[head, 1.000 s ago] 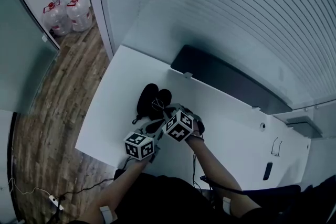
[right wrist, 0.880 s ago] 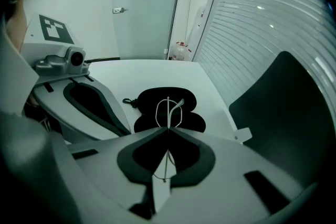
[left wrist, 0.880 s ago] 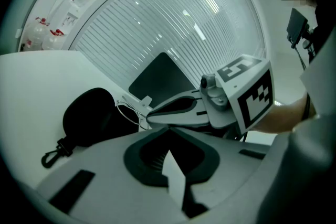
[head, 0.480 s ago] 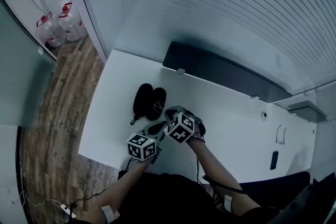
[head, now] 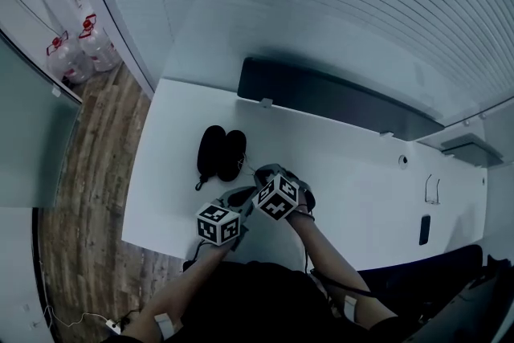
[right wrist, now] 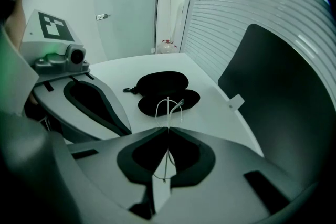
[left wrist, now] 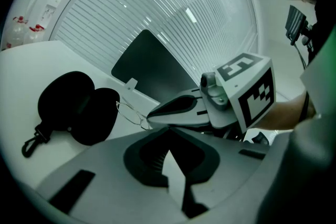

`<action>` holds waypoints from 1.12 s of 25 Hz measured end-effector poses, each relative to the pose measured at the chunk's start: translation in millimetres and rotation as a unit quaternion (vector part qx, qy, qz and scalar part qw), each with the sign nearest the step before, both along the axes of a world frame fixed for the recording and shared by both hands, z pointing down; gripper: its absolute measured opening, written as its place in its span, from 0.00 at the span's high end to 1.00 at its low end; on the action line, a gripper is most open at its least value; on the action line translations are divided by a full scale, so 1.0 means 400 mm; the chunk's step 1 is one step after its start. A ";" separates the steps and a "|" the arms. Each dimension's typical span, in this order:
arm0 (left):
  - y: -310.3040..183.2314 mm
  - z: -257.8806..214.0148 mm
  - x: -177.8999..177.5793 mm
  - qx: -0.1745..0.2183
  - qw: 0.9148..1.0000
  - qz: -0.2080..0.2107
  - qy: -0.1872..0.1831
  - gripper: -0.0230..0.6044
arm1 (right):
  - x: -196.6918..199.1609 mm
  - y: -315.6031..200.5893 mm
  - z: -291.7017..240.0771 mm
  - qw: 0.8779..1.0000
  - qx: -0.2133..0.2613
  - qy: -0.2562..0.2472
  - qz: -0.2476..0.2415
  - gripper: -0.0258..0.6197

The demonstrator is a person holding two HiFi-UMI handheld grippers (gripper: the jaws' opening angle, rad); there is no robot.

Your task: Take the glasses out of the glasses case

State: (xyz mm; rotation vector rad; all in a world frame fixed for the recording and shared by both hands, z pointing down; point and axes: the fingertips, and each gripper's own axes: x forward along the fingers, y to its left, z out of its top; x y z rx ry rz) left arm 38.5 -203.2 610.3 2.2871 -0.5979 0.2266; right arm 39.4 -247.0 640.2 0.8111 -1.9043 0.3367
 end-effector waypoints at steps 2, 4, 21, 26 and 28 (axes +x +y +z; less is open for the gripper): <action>0.007 0.005 0.007 -0.004 1.000 0.006 -0.003 0.95 | 0.008 0.008 0.006 1.000 -0.003 -0.002 0.007 0.93; 0.015 0.010 0.014 -0.006 1.000 0.013 -0.006 0.95 | 0.016 0.015 0.011 1.000 -0.005 -0.003 0.012 0.93; 0.069 0.067 0.053 -0.025 0.996 0.074 -0.042 0.95 | 0.058 0.078 0.076 0.998 -0.043 -0.007 0.037 0.93; 0.075 0.085 0.064 -0.033 0.995 0.080 -0.049 0.95 | 0.070 0.086 0.096 0.998 -0.054 -0.006 0.042 0.93; 0.078 0.093 0.068 -0.039 0.995 0.081 -0.051 0.95 | 0.073 0.091 0.106 0.997 -0.061 -0.007 0.044 0.93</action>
